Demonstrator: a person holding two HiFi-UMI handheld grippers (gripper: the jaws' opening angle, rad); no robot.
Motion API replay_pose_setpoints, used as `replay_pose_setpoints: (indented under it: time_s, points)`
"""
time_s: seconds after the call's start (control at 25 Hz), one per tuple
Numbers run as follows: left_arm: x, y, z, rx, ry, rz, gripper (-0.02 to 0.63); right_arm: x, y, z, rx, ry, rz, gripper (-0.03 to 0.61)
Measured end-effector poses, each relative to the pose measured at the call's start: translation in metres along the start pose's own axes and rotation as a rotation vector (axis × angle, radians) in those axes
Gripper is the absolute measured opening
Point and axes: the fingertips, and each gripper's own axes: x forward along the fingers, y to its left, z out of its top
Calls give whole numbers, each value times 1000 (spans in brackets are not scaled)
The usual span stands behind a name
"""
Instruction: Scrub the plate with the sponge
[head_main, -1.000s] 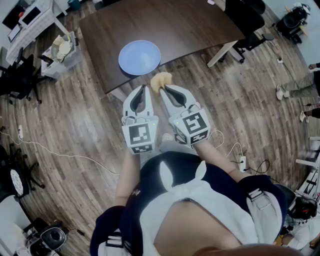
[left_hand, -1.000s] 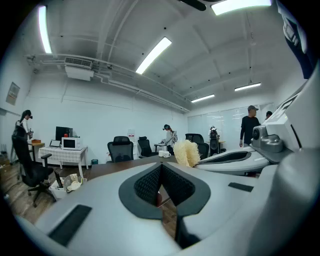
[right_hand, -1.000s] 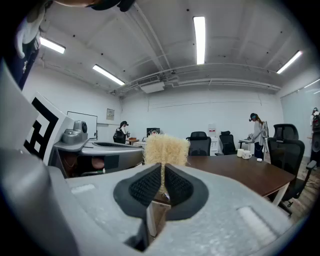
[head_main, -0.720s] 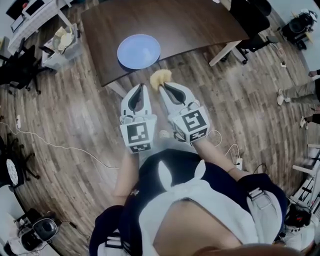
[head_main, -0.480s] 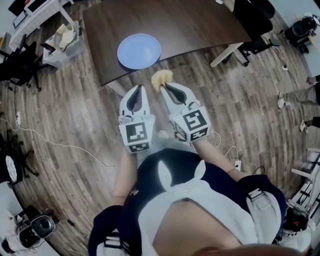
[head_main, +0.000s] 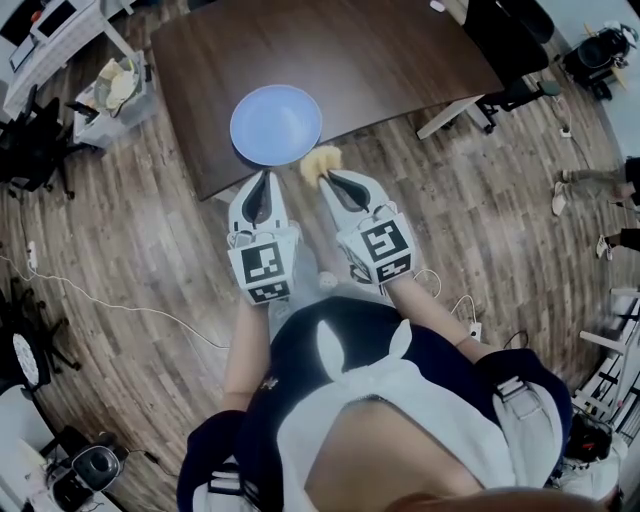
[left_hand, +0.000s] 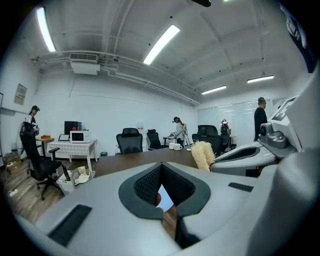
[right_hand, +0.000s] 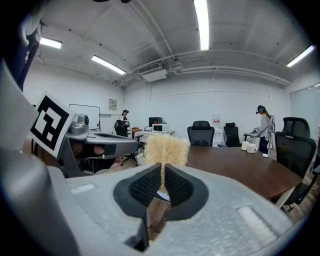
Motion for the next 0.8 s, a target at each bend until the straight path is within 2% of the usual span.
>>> replay_pose_setpoints:
  time_s: [0.4, 0.68, 0.8]
  points:
    - [98, 87, -21, -22, 100, -17, 3, 128, -35, -4, -16, 136, 56, 18]
    - [129, 139, -49, -44, 155, -20, 3, 186, -27, -32, -9, 266, 114, 18]
    - [136, 149, -63, -51, 167, -17, 3, 198, -18, -46, -39, 322, 150, 18]
